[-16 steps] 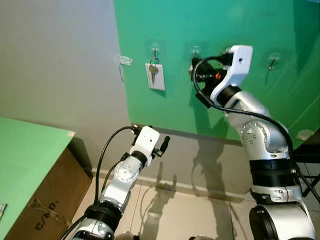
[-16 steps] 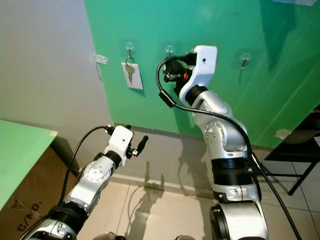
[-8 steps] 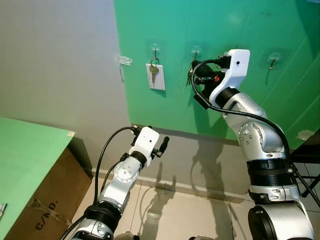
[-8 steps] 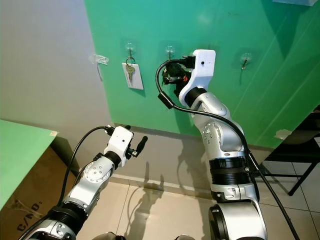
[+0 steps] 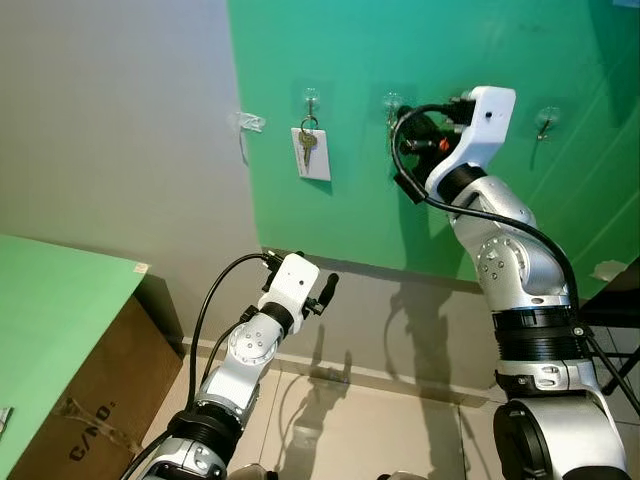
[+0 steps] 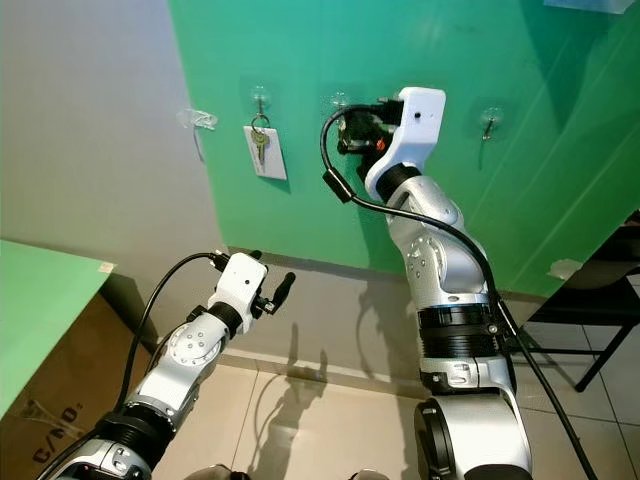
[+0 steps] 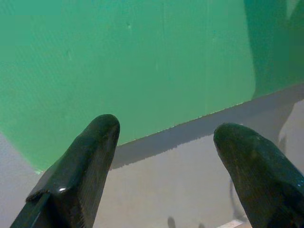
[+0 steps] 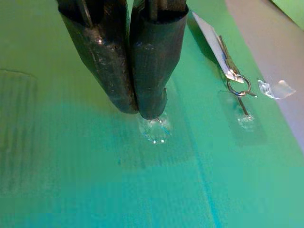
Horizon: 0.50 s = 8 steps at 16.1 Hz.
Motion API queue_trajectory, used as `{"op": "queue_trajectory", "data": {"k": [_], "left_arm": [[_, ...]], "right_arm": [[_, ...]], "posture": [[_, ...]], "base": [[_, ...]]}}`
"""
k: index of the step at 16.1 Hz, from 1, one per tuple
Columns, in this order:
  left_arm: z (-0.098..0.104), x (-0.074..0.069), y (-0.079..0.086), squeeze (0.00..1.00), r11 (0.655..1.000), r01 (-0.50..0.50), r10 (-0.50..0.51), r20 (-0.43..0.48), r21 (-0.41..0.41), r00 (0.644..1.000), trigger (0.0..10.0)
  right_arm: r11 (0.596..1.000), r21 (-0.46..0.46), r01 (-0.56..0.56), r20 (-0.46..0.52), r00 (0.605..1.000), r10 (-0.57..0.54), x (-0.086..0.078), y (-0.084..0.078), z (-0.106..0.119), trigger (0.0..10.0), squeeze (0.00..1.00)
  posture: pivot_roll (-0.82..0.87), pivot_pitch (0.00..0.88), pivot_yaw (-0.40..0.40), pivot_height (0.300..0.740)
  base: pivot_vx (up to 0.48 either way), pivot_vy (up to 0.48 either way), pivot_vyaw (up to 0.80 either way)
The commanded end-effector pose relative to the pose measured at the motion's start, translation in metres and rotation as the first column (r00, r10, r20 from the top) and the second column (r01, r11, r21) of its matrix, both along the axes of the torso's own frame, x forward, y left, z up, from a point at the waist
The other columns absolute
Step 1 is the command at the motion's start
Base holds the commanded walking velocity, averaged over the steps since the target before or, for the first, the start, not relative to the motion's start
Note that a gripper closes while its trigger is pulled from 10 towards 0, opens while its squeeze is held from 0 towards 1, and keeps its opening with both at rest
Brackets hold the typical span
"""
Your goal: Hang keys on a hook
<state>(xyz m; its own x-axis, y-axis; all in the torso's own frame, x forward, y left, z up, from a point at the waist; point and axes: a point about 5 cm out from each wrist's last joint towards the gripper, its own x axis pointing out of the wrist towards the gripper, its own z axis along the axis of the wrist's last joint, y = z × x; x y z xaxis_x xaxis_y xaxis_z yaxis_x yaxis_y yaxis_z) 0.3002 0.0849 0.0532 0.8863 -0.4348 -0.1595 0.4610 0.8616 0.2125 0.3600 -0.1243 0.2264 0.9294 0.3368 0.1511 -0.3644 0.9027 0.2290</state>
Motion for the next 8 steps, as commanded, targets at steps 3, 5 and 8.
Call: {"op": "queue_trajectory", "data": {"k": [3,5,8], "left_arm": [[-0.002,-0.002,-0.002,0.0,1.0,0.01,-0.01,-0.001,0.009,1.0,10.0],[-0.002,-0.003,-0.002,0.0,1.0,0.011,-0.011,-0.002,0.008,1.0,10.0],[-0.003,-0.004,-0.003,0.0,1.0,0.011,-0.011,-0.004,0.007,1.0,10.0]], "right_arm": [[1.0,0.0,0.016,0.044,0.999,-0.016,0.001,-0.003,0.011,10.0,0.0],[0.999,-0.041,-0.004,0.044,0.999,0.005,0.0,0.002,0.008,10.0,0.0],[0.974,-0.222,-0.039,0.078,0.995,0.058,-0.005,0.014,0.0,10.0,0.0]], "posture": [[-0.12,0.0,-0.004,0.74],[-0.12,0.0,-0.004,0.74],[-0.12,0.0,-0.003,0.74]], "base": [[0.0,0.0,0.0],[0.0,0.0,0.0],[0.0,0.0,0.0]]}}
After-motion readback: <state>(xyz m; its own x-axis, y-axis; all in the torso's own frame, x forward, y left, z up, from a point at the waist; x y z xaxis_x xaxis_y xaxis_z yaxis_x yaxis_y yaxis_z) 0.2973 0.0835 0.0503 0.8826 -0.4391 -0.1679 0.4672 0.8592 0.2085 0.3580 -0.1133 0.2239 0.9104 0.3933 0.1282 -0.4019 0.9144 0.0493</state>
